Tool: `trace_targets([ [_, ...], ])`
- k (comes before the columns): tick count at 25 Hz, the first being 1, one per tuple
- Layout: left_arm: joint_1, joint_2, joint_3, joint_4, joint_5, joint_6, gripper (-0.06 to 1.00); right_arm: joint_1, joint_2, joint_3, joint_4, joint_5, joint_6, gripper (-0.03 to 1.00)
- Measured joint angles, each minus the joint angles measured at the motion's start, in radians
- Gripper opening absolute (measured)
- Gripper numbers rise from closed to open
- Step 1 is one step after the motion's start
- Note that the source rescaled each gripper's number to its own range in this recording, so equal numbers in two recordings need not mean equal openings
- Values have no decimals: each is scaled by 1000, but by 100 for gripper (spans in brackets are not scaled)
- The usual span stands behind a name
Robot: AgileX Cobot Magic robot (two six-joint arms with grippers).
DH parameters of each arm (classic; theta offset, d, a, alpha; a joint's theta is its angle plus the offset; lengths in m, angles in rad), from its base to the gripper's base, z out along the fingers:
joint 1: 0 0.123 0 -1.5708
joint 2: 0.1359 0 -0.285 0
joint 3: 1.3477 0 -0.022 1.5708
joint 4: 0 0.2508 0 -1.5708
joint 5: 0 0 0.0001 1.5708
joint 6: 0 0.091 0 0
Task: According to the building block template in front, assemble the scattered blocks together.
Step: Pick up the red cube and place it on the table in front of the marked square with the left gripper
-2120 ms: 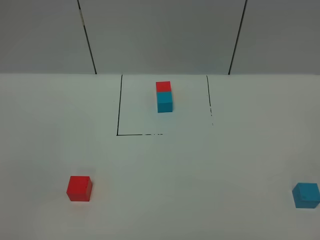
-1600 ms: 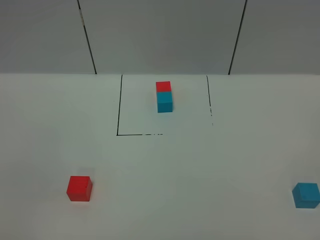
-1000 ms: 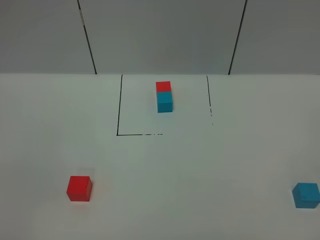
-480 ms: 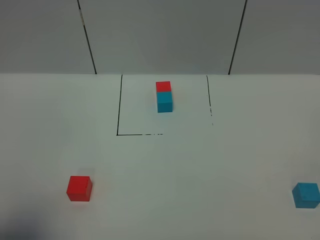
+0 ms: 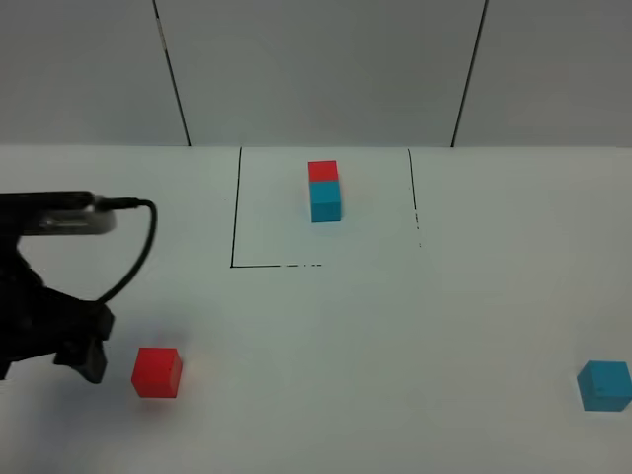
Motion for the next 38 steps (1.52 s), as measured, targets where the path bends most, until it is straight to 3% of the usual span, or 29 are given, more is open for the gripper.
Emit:
trace_targets([
  [3, -68, 89, -7, 61, -65, -64, 69, 0, 0, 0, 0, 0, 0, 100],
  [6, -84, 154, -8, 70, -138, -100, 69, 0, 0, 0, 0, 0, 0, 100],
  [16, -85, 316, -8, 38, -312, -65, 69, 0, 0, 0, 0, 0, 0, 100],
  [30, -111, 454, -15, 29, -441, -50, 69, 0, 0, 0, 0, 0, 0, 100],
  [38, -123, 491, -20, 22, -437, -50, 66, 0, 0, 0, 0, 0, 0, 100],
])
